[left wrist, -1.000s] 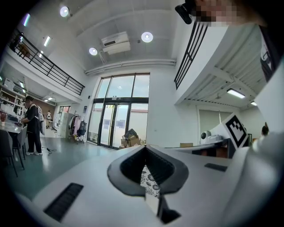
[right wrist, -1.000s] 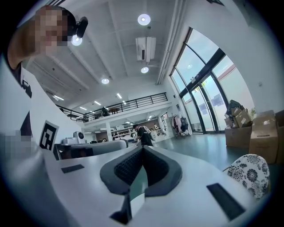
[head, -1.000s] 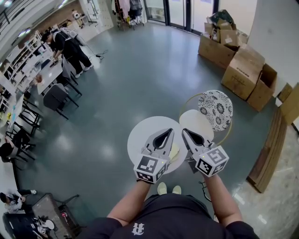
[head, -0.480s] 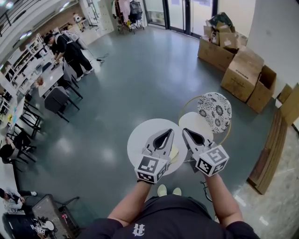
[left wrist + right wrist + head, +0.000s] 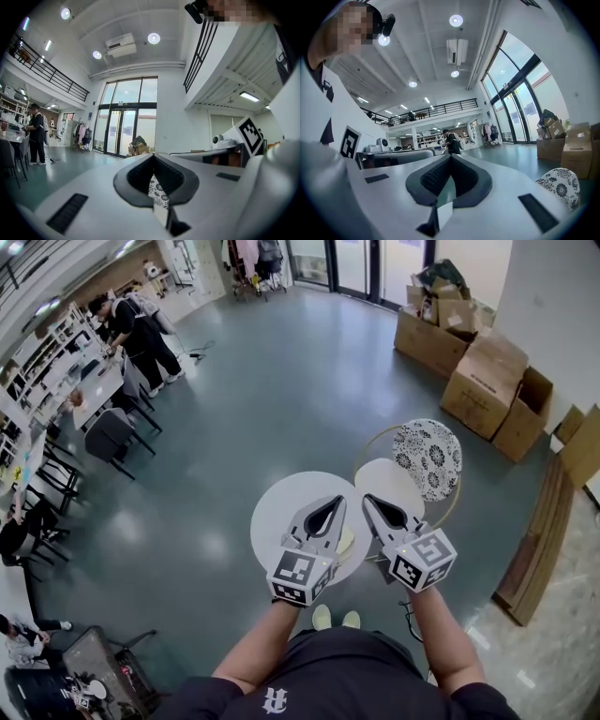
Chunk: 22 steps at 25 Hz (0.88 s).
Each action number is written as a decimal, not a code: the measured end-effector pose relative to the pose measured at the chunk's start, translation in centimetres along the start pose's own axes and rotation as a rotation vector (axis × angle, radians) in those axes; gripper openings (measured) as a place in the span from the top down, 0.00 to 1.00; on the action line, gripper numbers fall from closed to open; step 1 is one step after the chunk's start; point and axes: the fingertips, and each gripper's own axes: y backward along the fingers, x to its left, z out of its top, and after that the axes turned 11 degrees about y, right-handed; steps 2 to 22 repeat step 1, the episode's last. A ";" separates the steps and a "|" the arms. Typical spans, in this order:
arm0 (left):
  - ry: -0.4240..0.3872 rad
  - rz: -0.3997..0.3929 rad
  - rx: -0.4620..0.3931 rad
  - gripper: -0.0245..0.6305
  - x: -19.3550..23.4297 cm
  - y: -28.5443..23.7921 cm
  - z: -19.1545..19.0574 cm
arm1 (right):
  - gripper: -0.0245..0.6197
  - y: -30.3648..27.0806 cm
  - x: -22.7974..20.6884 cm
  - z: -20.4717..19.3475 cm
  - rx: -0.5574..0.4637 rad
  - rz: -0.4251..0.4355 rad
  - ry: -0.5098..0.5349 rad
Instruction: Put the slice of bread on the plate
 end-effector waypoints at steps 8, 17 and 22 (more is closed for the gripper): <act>0.000 0.000 -0.001 0.95 -0.1 -0.1 0.0 | 0.95 0.0 -0.1 0.1 0.000 0.000 0.002; 0.000 0.000 -0.001 0.95 -0.1 -0.1 0.0 | 0.95 0.0 -0.1 0.1 0.000 0.000 0.002; 0.000 0.000 -0.001 0.95 -0.1 -0.1 0.0 | 0.95 0.0 -0.1 0.1 0.000 0.000 0.002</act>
